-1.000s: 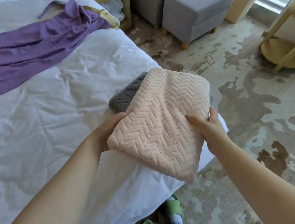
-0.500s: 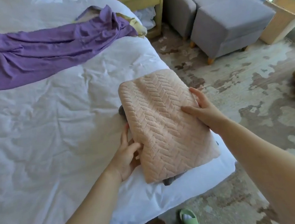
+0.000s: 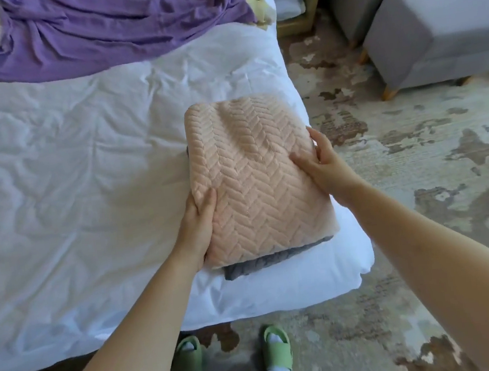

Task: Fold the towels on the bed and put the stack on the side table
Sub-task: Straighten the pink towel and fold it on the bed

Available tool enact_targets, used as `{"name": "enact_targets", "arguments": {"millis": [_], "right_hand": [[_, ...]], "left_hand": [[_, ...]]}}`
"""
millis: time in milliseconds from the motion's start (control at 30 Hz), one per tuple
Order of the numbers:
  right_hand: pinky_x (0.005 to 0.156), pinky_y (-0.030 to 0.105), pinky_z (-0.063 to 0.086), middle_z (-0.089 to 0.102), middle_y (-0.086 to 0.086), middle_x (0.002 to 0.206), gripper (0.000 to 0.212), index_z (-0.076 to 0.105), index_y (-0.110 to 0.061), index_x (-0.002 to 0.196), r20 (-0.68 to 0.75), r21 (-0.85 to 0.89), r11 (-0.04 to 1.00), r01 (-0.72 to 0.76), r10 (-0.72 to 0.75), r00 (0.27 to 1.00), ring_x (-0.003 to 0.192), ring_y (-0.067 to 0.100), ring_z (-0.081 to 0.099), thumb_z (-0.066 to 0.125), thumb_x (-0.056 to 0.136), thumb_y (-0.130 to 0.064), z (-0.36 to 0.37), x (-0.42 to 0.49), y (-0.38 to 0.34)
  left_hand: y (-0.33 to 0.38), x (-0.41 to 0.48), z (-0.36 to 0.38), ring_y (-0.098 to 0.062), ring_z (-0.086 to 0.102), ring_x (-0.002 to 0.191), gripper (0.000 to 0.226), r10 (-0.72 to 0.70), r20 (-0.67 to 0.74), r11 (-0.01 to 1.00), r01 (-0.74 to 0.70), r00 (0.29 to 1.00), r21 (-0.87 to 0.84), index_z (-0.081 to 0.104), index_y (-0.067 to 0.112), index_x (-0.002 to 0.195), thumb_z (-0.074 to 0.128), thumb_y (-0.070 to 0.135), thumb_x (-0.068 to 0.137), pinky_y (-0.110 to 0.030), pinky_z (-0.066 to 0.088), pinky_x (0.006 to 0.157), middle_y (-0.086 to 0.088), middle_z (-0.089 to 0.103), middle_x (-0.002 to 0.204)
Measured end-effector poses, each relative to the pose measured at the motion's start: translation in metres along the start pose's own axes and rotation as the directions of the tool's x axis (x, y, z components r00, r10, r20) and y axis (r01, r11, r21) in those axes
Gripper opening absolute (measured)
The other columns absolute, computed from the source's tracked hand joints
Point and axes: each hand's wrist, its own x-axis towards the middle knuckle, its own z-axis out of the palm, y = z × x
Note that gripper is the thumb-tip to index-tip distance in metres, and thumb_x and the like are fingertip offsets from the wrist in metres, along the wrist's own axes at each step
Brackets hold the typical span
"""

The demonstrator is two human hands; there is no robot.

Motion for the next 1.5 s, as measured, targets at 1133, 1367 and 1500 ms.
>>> {"name": "enact_targets", "arguments": {"millis": [1133,1367,1500], "right_hand": [[0.094,0.036,0.039,0.048,0.007,0.134,0.074,0.03,-0.018,0.145,-0.107,-0.161,0.966,-0.203,0.187,0.977,0.118,0.024,0.049,0.047,0.088,-0.062,-0.006,0.043,-0.009],[0.092,0.037,0.034,0.043,0.005,0.14,0.086,0.029,-0.02,0.145,-0.134,-0.143,0.949,-0.28,0.262,0.956,0.128,0.027,0.042,0.053,0.08,-0.07,0.006,0.113,-0.027],[0.07,0.033,0.042,0.049,-0.003,0.094,0.073,0.049,-0.021,0.111,-0.114,-0.204,0.912,-0.355,0.338,0.934,0.089,0.02,0.051,0.053,0.069,-0.08,0.014,0.148,-0.03]], "left_hand": [[0.043,0.049,-0.013,-0.02,0.054,0.087,0.035,-0.185,-0.287,0.947,0.248,0.94,0.203,0.05,0.029,0.091,0.045,0.063,0.089,-0.035,0.045,0.083,0.002,0.052,0.089],[0.063,0.129,-0.014,-0.023,0.062,0.107,0.072,-0.227,-0.191,0.953,0.258,0.955,0.156,0.06,0.015,0.12,0.05,0.073,0.079,-0.042,0.047,0.099,-0.004,0.065,0.118],[0.062,0.166,-0.009,-0.021,0.064,0.104,0.078,-0.316,-0.1,0.944,0.323,0.944,0.071,0.061,0.014,0.12,0.053,0.077,0.075,-0.039,0.049,0.097,-0.004,0.068,0.113]]}}
